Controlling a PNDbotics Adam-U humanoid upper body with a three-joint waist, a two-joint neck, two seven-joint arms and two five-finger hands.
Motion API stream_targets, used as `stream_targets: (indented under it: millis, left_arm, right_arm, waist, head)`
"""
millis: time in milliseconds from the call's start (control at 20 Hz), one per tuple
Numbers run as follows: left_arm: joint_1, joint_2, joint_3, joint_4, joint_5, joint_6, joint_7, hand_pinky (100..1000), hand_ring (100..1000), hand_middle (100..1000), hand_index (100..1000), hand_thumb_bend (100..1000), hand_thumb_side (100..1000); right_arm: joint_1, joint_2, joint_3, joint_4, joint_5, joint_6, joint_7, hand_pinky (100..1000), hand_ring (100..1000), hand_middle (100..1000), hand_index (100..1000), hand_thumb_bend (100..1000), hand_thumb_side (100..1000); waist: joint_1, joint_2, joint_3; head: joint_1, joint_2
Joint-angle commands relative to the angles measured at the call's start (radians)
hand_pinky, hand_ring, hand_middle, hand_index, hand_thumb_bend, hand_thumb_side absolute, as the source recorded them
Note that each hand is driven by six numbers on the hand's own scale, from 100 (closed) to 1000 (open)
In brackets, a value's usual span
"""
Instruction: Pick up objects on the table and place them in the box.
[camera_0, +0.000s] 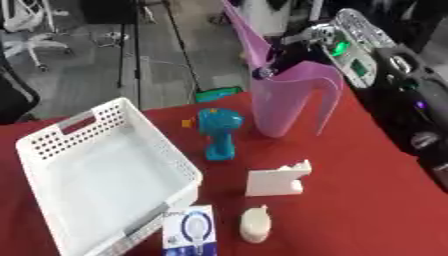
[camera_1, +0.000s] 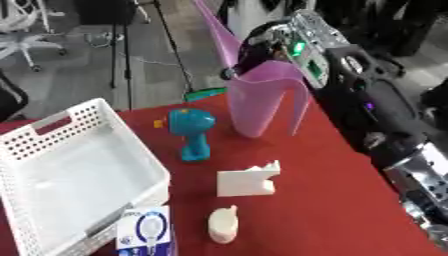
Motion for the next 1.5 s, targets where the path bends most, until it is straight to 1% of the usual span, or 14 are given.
stream_targets:
  millis: [50, 250, 300, 500, 1100, 1500]
  left_arm:
    - [-0.017, 0.014, 0.005, -0.014, -0.004, -0.001, 0.005, 850, 904, 809, 880, 100, 1000]
    - [-0.021, 0.010, 0.004, -0.014, -0.003, -0.001, 0.005, 850, 904, 808, 876, 100, 1000]
    - [-0.022, 0.009, 0.004, -0.014, -0.003, 0.000, 0.005, 850, 903, 807, 875, 100, 1000]
    - [-0.023, 0.006, 0.003, -0.014, -0.001, 0.000, 0.004, 849, 902, 806, 872, 100, 1000]
    - [-0.026, 0.003, 0.003, -0.014, 0.001, 0.003, 0.005, 849, 901, 801, 863, 100, 1000]
    - [-0.027, 0.002, 0.002, -0.014, 0.003, 0.006, 0.003, 849, 901, 800, 862, 100, 1000]
  right_arm:
    - [-0.027, -0.007, -0.021, 0.015, 0.017, 0.010, 0.004, 877, 903, 845, 928, 432, 808]
    - [-0.028, 0.004, -0.021, 0.034, 0.026, 0.005, 0.004, 908, 922, 853, 932, 441, 802]
    - [-0.027, 0.006, -0.019, 0.038, 0.031, 0.003, 0.004, 929, 933, 858, 932, 446, 795]
    - [-0.026, 0.011, -0.018, 0.054, 0.053, -0.008, 0.004, 945, 940, 859, 934, 451, 785]
    - [-0.019, 0.013, -0.016, 0.088, 0.106, -0.031, 0.004, 947, 937, 861, 932, 439, 756]
    - [-0.013, 0.013, -0.017, 0.103, 0.121, -0.041, 0.004, 944, 934, 859, 929, 438, 756]
  waist:
    - [0.000, -0.021, 0.003]
    - [0.002, -0.019, 0.008]
    - [0.002, -0.018, 0.010]
    - [0.006, -0.014, 0.015]
    - [0.016, -0.007, 0.022]
    - [0.025, -0.002, 0.026]
  head:
    - [-0.002, -0.010]
    - [-0.005, -0.019]
    - [-0.006, -0.021]
    - [-0.012, -0.027]
    - [-0.028, -0.040]
    - [-0.040, -0.052]
